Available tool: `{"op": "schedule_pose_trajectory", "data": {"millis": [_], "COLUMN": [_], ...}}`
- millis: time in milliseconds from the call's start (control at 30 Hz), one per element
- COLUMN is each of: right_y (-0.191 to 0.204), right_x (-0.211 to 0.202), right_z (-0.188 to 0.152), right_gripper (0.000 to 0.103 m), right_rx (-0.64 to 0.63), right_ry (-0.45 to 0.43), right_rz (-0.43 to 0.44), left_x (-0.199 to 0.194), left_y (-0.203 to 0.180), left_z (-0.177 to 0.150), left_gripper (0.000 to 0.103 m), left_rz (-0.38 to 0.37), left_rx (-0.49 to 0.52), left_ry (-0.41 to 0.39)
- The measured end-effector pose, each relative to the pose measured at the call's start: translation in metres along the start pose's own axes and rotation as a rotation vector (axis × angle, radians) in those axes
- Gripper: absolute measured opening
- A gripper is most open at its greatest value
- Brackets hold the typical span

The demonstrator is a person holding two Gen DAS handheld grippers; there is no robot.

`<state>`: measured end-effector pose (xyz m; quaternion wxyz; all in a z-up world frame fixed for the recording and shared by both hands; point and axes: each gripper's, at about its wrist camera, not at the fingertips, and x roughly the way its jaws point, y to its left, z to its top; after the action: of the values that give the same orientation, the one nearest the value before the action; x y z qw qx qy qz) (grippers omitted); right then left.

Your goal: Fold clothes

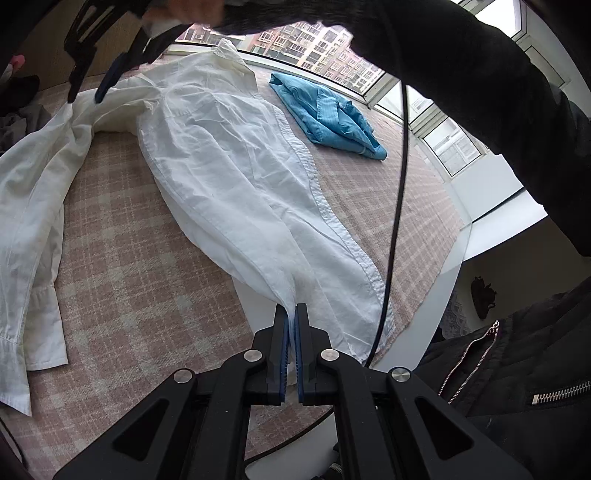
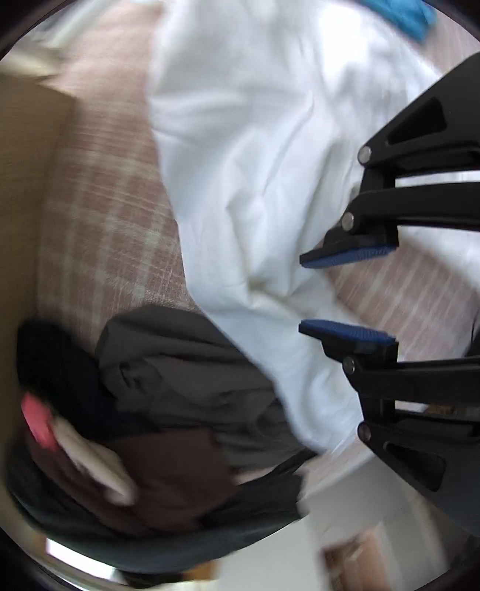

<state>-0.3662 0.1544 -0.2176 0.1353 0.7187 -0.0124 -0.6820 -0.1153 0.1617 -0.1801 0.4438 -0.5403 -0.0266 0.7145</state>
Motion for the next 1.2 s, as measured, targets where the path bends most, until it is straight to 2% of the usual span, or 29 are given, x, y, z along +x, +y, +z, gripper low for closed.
{"op": "schedule_pose_trajectory", "data": {"millis": [67, 133, 233, 433, 533, 633, 733, 833, 933, 1167, 1200], "right_y": [0.01, 0.016, 0.017, 0.016, 0.02, 0.015, -0.002, -0.012, -0.023, -0.065, -0.071], "right_x": [-0.001, 0.007, 0.023, 0.042, 0.021, 0.01, 0.017, 0.031, 0.032, 0.011, 0.008], "right_z": [-0.015, -0.025, -0.028, -0.021, -0.025, -0.024, -0.018, -0.017, -0.016, -0.018, -0.018], "right_gripper": [0.034, 0.034, 0.034, 0.034, 0.034, 0.034, 0.034, 0.034, 0.035, 0.036, 0.032], "right_rx": [-0.106, -0.172, -0.192, -0.248, -0.269, -0.279, -0.238, -0.255, -0.267, -0.23, -0.226], "right_ry": [0.012, 0.031, 0.054, 0.069, 0.035, 0.007, 0.05, 0.081, 0.075, 0.061, 0.064], "right_rz": [-0.191, -0.301, -0.3, -0.478, -0.454, -0.513, -0.46, -0.492, -0.499, -0.355, -0.342], "left_x": [0.001, 0.001, 0.0, -0.002, -0.003, 0.0, 0.001, 0.0, 0.0, 0.004, 0.005], "left_y": [-0.001, -0.003, -0.004, -0.003, -0.002, -0.003, -0.006, -0.009, -0.012, -0.016, -0.016], "left_z": [0.0, 0.001, 0.001, 0.0, 0.0, 0.0, 0.001, 0.003, 0.004, 0.007, 0.008], "left_gripper": [0.003, 0.003, 0.003, 0.003, 0.003, 0.003, 0.003, 0.003, 0.003, 0.003, 0.003], "left_rz": [-0.004, -0.004, -0.001, 0.012, 0.01, 0.012, 0.019, 0.03, 0.063, 0.086, 0.086], "left_rx": [0.005, 0.014, 0.022, 0.014, 0.01, 0.016, 0.028, 0.042, 0.066, 0.095, 0.097], "left_ry": [0.001, 0.001, 0.002, -0.001, -0.003, 0.004, 0.014, 0.022, 0.036, 0.064, 0.067]}}
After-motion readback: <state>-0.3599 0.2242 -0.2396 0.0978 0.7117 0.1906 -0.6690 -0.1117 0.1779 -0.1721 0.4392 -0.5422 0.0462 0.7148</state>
